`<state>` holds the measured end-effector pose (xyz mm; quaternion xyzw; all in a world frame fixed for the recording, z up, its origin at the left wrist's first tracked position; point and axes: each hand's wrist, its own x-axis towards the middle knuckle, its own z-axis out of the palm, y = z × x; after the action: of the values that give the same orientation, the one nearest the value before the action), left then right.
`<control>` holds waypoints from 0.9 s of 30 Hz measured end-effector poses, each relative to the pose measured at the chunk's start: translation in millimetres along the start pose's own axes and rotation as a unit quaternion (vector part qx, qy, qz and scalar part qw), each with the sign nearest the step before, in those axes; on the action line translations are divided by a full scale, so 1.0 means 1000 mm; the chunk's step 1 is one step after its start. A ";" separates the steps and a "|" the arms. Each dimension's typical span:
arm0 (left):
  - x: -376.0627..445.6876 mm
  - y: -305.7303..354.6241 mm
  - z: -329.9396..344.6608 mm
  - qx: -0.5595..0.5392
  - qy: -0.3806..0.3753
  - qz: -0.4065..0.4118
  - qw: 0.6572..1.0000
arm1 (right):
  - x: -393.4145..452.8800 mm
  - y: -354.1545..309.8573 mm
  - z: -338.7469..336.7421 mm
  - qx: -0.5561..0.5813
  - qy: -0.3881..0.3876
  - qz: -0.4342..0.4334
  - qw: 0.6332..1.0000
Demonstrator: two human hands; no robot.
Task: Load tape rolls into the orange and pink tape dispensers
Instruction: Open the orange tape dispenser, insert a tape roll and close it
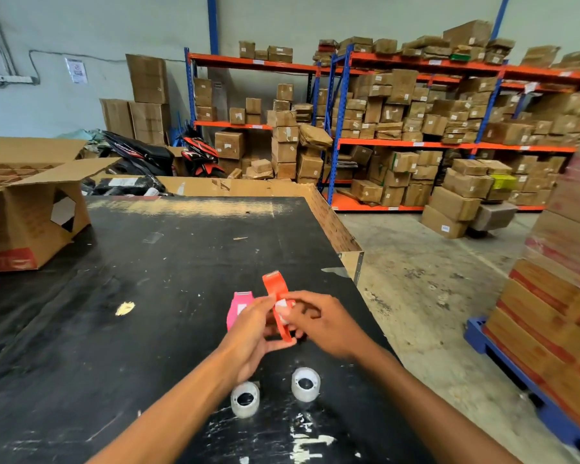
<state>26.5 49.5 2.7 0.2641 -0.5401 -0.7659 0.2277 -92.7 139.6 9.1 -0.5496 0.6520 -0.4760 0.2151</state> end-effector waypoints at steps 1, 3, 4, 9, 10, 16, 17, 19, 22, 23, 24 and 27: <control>-0.001 -0.003 0.006 -0.005 -0.008 -0.003 1.000 | -0.007 -0.001 -0.002 0.000 -0.004 -0.003 1.000; -0.004 -0.008 0.017 -0.004 -0.023 -0.015 1.000 | -0.021 -0.001 -0.011 0.014 0.013 0.012 1.000; -0.004 -0.010 0.022 0.006 -0.028 -0.022 0.999 | -0.030 0.000 -0.019 0.013 0.032 0.029 0.999; -0.006 -0.018 0.025 -0.009 -0.022 -0.045 0.999 | -0.067 0.016 -0.048 -0.281 -0.029 0.151 0.947; -0.006 -0.019 0.024 -0.010 -0.023 -0.045 0.999 | -0.074 0.019 -0.047 -0.345 -0.071 0.173 0.920; -0.016 -0.022 0.014 -0.009 -0.024 -0.032 0.999 | -0.081 0.022 -0.033 -0.434 -0.095 0.174 0.879; -0.018 -0.021 0.010 -0.009 -0.019 -0.028 0.999 | -0.076 0.020 -0.028 -0.431 -0.084 0.157 0.885; -0.020 -0.019 0.003 -0.010 -0.006 -0.020 1.000 | -0.063 0.016 -0.013 -0.420 -0.080 0.132 0.894; -0.025 -0.017 -0.009 -0.003 0.010 -0.011 1.000 | -0.048 0.018 0.014 -0.418 -0.111 0.131 0.892; -0.028 -0.015 -0.014 -0.002 0.014 -0.011 1.000 | -0.045 0.021 0.019 -0.413 -0.113 0.133 0.894; -0.030 -0.014 -0.020 -0.001 0.019 -0.010 1.000 | -0.042 0.023 0.023 -0.389 -0.101 0.135 0.905; -0.035 -0.011 -0.037 0.000 0.033 -0.003 0.999 | -0.040 0.018 0.023 -0.133 0.010 0.146 0.980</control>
<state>76.6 48.6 -12.1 0.2907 -0.5312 -0.7579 0.2427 -71.0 166.2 -26.2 -0.4671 0.7848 -0.3542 0.2010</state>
